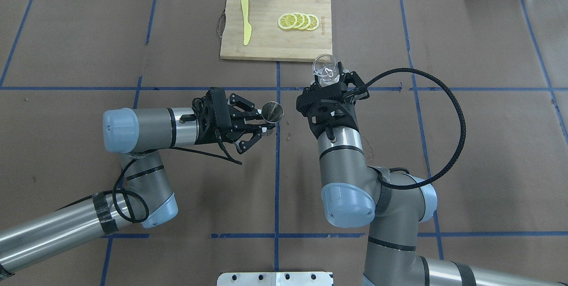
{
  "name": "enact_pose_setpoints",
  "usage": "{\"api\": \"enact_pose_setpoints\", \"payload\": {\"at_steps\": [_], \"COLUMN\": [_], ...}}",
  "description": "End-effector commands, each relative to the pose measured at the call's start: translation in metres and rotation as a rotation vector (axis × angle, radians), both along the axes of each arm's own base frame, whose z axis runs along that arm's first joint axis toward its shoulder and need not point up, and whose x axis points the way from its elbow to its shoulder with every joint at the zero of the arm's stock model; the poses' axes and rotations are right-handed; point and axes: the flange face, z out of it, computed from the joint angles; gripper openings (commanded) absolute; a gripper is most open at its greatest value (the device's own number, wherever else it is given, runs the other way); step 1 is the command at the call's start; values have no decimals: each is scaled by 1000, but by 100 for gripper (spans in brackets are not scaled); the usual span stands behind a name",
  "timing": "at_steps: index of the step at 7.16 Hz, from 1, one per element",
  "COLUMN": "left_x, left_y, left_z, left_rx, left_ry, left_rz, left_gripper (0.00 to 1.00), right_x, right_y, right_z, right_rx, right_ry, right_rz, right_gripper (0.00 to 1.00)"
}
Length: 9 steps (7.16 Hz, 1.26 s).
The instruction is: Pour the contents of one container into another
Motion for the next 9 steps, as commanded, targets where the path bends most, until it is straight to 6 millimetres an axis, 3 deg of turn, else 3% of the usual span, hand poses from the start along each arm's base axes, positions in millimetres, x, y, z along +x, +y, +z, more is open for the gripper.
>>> {"api": "enact_pose_setpoints", "payload": {"at_steps": [1, 4, 9], "left_x": [0, -1, 1], "left_y": [-2, -10, -9], "left_z": [0, 1, -1], "left_rx": [-61, -82, -79], "left_ry": [10, -17, -15], "left_rz": [13, 1, 5], "left_gripper": [0, 0, 0], "right_x": [-9, -13, -21], "right_y": [16, 40, 45], "right_z": [-2, -14, -28], "right_rx": [-12, -1, -26], "right_ry": [47, 23, 157], "right_rz": [-30, -64, -78], "right_gripper": [0, 0, 0]}}
